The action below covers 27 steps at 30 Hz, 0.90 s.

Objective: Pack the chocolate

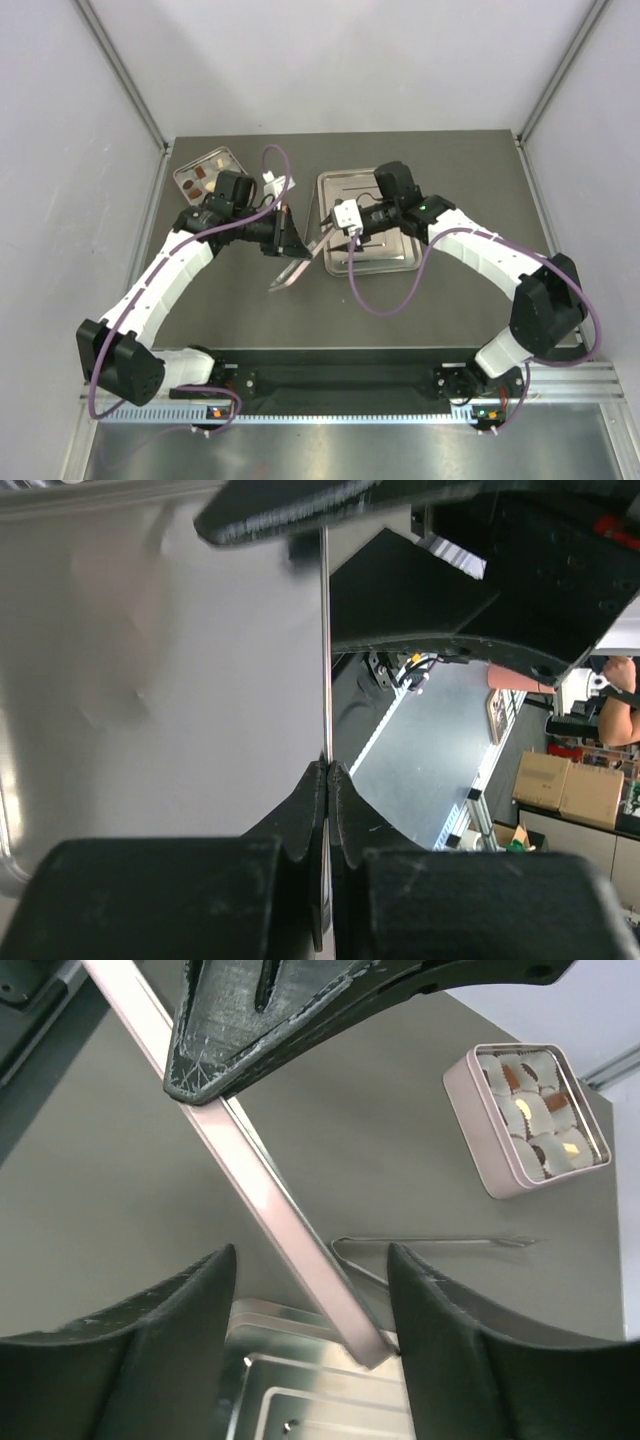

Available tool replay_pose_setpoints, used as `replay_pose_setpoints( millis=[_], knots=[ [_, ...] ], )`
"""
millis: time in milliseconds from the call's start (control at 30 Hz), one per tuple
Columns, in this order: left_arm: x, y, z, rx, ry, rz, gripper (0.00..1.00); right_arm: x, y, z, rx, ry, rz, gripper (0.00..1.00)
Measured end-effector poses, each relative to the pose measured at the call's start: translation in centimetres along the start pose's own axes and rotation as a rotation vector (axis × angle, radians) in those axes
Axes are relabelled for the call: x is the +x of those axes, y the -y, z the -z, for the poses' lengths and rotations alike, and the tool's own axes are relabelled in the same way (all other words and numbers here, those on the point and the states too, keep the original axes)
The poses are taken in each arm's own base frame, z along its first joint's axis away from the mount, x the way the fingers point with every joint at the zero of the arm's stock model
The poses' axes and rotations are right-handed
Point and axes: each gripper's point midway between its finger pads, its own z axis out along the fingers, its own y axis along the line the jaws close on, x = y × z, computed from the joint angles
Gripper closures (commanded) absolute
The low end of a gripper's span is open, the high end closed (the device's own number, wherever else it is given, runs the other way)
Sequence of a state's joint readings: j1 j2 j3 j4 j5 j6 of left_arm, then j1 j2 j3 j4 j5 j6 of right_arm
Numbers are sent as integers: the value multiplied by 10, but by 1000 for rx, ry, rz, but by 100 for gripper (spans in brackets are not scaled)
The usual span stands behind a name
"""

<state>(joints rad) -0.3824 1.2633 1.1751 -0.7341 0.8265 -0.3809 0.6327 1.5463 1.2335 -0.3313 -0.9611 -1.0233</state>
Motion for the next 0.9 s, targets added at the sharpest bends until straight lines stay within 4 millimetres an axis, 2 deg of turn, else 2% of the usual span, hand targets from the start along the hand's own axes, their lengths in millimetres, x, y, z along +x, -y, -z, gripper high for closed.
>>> replay_pose_setpoints(
  millis=[67, 100, 133, 167, 200, 233, 300, 367, 400, 467, 500, 567, 600, 700, 767, 800, 900],
  knots=[
    [-1, 1, 1, -1, -4, 1, 100, 0, 1, -1, 2, -13, 15, 59],
    [-1, 2, 1, -3, -9, 2, 100, 1, 2, -1, 5, -18, 23, 78],
    [-2, 2, 1, -7, -12, 2, 100, 0, 3, -2, 7, -23, 32, 86],
    [-6, 3, 2, -11, -5, -6, 100, 4, -3, -1, -8, -37, 12, 95],
    [-16, 2, 5, -27, 26, -21, 100, 8, -13, -2, -36, -49, -27, 100],
    [-25, 2, 8, -40, 48, -30, 100, 10, -17, -4, -43, -56, -45, 100],
    [-30, 1, 9, -69, 62, -30, 94, 10, -11, -4, -23, -69, -47, 100],
    [-39, 0, 12, -117, 71, -23, 82, 10, -7, -3, -4, -72, -66, 100],
    [-49, -2, 14, -157, 89, -29, 74, 9, -5, -2, 6, -70, -72, 100],
    [-84, -7, 23, -269, 170, -50, 69, 6, -1, -2, 30, -56, -125, 100],
    [-104, -10, 31, -316, 229, -57, 56, 3, 4, -2, 51, -39, -153, 100],
    [-137, -18, 53, -400, 344, -64, 49, -5, 19, -1, 110, -5, -208, 100],
    [-147, -23, 65, -435, 385, -52, 44, -8, 27, 1, 139, 14, -237, 100],
    [-178, -40, 111, -549, 528, -34, 33, -18, 71, 10, 236, 66, -345, 100],
    [-189, -53, 137, -624, 612, -19, 31, -17, 102, 16, 300, 87, -404, 100],
    [-192, -59, 147, -656, 646, -12, 31, -16, 110, 17, 316, 94, -439, 100],
    [-184, -68, 153, -691, 674, 12, 30, -7, 129, 18, 387, 106, -527, 100]
  ],
)
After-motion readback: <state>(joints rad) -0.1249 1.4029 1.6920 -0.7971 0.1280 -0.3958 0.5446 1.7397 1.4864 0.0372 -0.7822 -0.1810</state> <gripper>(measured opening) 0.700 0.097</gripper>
